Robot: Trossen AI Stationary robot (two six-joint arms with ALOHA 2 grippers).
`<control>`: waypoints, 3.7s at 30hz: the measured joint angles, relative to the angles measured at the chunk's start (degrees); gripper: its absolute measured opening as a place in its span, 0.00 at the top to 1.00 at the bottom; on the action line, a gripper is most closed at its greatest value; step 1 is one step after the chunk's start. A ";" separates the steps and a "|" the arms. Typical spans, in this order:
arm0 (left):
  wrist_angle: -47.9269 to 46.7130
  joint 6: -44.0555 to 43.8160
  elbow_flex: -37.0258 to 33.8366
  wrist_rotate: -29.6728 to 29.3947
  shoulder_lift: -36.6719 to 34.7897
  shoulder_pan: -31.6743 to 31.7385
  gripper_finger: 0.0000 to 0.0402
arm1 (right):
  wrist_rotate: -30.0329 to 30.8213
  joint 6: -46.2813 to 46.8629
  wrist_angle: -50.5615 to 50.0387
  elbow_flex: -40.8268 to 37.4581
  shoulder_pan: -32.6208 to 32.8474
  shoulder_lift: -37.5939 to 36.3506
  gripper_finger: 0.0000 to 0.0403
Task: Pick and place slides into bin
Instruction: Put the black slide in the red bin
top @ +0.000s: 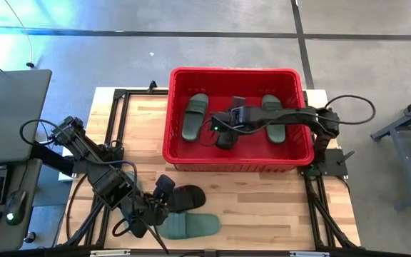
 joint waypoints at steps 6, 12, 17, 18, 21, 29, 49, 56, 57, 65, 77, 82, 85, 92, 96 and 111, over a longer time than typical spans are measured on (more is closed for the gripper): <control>0.02 -0.01 0.00 -0.32 0.00 0.00 0.60 | 0.04 -3.25 7.57 -9.58 -2.35 0.00 1.00; 0.01 -0.01 0.00 -0.85 0.00 0.00 0.60 | 1.58 -5.33 8.75 -17.23 -4.60 -0.04 1.00; 0.04 -0.01 0.00 -0.88 0.00 0.00 0.60 | 1.01 -0.52 6.27 -19.62 -5.26 -0.07 0.97; 0.04 -0.01 0.00 -0.92 0.00 0.00 0.60 | 0.47 0.13 6.15 -19.60 -5.42 -0.07 0.95; 0.04 -0.01 0.00 -0.93 0.00 -0.01 0.60 | 0.04 -1.25 6.23 -19.60 -5.59 -0.07 0.89; 0.13 -0.03 0.00 -1.03 0.00 0.00 0.60 | 0.16 0.14 4.77 -18.43 -5.15 -0.04 0.65; -10.69 2.03 0.00 -0.48 4.21 -0.07 0.60 | -4.18 30.11 -28.53 29.00 11.34 -0.02 0.51; -10.99 2.54 0.00 -7.41 14.14 -0.07 0.60 | -14.79 39.63 -24.15 42.14 19.61 -0.11 0.54; -11.70 3.02 -0.02 -8.80 15.58 -0.07 0.60 | -15.69 39.60 -23.25 42.79 21.00 -0.11 0.54; -12.98 4.08 -0.04 -11.94 25.20 -0.07 0.60 | -11.21 40.91 -21.37 43.64 31.81 0.07 0.57; -6.99 2.98 -0.04 -19.82 31.23 2.64 0.60 | -5.99 42.84 -17.42 43.68 40.30 0.22 0.64; -4.10 4.44 -0.02 -18.86 31.15 6.98 0.64 | -4.50 42.64 -16.23 43.68 41.37 0.22 0.66; -4.18 4.68 -0.02 -17.31 31.12 9.76 0.77 | -4.50 42.64 -16.27 43.68 41.73 0.22 0.66; -7.41 5.48 3.55 -10.30 31.19 13.88 0.97 | -5.02 43.93 -16.48 43.68 41.86 0.22 0.66; -13.32 5.61 12.22 -9.01 31.23 12.87 0.98 | -5.02 43.93 -17.50 43.68 41.86 0.22 0.66; -21.62 -4.28 38.53 -11.45 20.00 4.94 0.99 | -2.26 44.37 -17.96 43.68 45.65 0.20 0.67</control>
